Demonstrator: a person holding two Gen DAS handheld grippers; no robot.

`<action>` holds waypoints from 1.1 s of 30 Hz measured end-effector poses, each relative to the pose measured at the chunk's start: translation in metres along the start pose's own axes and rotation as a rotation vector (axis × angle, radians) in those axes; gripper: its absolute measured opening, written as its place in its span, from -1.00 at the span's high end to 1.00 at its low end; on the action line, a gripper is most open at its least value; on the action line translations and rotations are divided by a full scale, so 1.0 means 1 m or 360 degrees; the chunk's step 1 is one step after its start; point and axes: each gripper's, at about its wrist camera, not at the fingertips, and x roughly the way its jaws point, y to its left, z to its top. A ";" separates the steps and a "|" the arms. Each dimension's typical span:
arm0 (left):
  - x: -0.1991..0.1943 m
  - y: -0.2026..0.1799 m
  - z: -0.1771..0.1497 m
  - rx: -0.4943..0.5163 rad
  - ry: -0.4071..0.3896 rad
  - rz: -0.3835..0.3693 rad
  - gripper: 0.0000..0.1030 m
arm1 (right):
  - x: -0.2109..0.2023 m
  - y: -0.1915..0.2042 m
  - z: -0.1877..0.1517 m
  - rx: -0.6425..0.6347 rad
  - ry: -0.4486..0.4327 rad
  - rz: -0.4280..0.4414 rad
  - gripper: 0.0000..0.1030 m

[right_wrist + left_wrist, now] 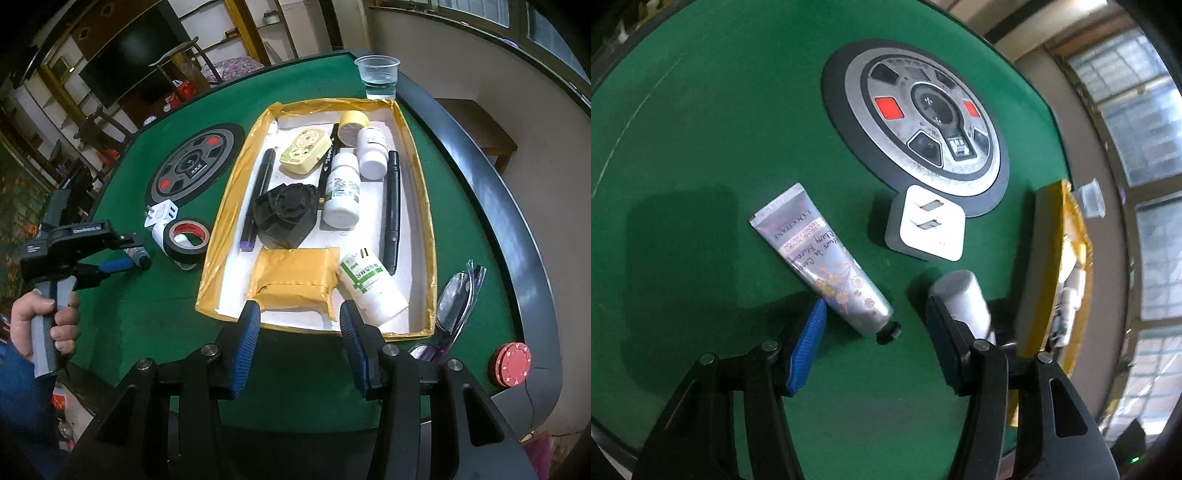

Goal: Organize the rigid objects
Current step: 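Move the left gripper to the silver tube while the right moves to the black tape, then grasp the silver tube with the left gripper while the right grasps the black electrical tape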

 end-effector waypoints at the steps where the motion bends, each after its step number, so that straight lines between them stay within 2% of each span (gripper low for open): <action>1: 0.001 0.000 -0.001 0.0045 -0.0011 0.0048 0.16 | 0.000 0.001 0.001 -0.0004 0.0001 0.0011 0.22; 2: -0.001 0.003 -0.002 0.0080 -0.0020 0.0070 0.33 | 0.001 0.003 0.002 -0.0015 0.0003 0.0031 0.22; 3: -0.002 0.006 -0.003 0.0086 -0.0009 0.0042 0.47 | 0.002 0.006 0.004 -0.0024 0.0004 0.0049 0.22; 5: -0.006 0.016 -0.007 0.0095 0.0009 0.0021 0.58 | 0.004 0.016 0.010 -0.0055 0.0006 0.0138 0.22; 9: -0.018 0.041 -0.020 0.0087 -0.0002 0.0007 0.57 | 0.015 0.040 0.023 -0.0081 0.0067 0.0348 0.22; 12: -0.025 0.056 -0.027 0.0076 -0.0002 -0.0008 0.57 | 0.029 0.066 0.039 -0.0145 0.0105 0.0456 0.17; 15: -0.029 0.062 -0.031 0.0106 -0.0004 0.0006 0.57 | 0.047 0.094 0.053 -0.0277 0.0129 0.0461 -0.03; 19: -0.032 0.071 -0.035 0.0100 0.0008 -0.0020 0.57 | 0.075 0.122 0.066 -0.0416 0.0184 0.0451 -0.06; 27: -0.034 0.078 -0.035 0.0099 0.0017 -0.0050 0.57 | 0.131 0.117 0.092 -0.0241 0.0304 0.0453 -0.06; 30: -0.034 0.079 -0.035 0.0100 0.0023 -0.0064 0.57 | 0.132 0.115 0.089 -0.0216 0.0341 0.0490 0.01; 33: -0.035 0.079 -0.035 0.0106 0.0026 -0.0074 0.57 | 0.128 0.119 0.073 -0.0216 0.0442 0.0569 0.02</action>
